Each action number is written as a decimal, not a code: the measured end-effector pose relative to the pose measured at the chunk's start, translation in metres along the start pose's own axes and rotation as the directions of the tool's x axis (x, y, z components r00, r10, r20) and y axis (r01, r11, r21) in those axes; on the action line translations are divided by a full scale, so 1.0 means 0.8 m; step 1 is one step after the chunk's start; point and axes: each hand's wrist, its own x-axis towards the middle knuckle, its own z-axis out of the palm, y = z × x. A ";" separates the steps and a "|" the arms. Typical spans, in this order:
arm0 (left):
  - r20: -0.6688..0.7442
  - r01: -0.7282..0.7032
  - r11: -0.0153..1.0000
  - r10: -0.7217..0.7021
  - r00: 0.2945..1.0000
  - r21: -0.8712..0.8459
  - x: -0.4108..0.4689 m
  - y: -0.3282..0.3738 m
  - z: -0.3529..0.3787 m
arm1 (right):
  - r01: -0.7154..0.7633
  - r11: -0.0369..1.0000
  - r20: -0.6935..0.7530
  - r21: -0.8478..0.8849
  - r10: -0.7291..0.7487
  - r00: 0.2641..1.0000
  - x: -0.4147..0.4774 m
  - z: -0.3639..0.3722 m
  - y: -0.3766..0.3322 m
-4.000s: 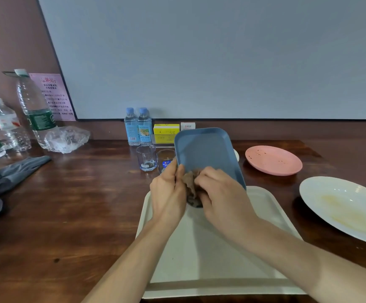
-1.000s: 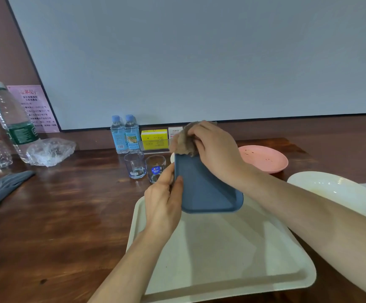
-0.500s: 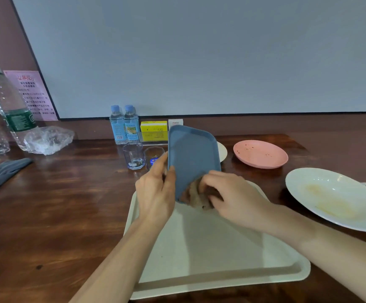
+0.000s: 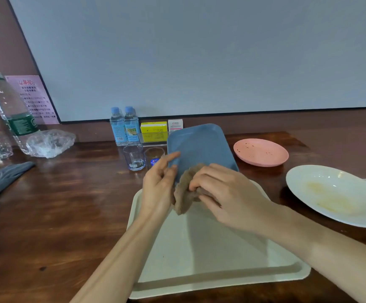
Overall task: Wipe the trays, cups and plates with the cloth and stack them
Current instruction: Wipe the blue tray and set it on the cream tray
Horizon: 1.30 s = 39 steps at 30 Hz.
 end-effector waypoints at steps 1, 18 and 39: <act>0.033 0.030 0.998 -0.028 0.999 -0.056 0.000 0.005 0.001 | 0.016 1.000 -0.010 0.012 -0.016 1.000 0.004 -0.012 0.002; 0.218 0.062 0.963 -0.003 0.976 -0.262 -0.012 0.024 -0.002 | -0.460 0.651 -0.064 0.603 0.615 0.786 0.068 -0.088 0.068; 0.336 0.507 0.485 -0.398 0.854 -0.713 -0.005 0.009 0.003 | -0.284 0.940 -0.272 0.187 0.328 0.905 0.072 0.065 0.003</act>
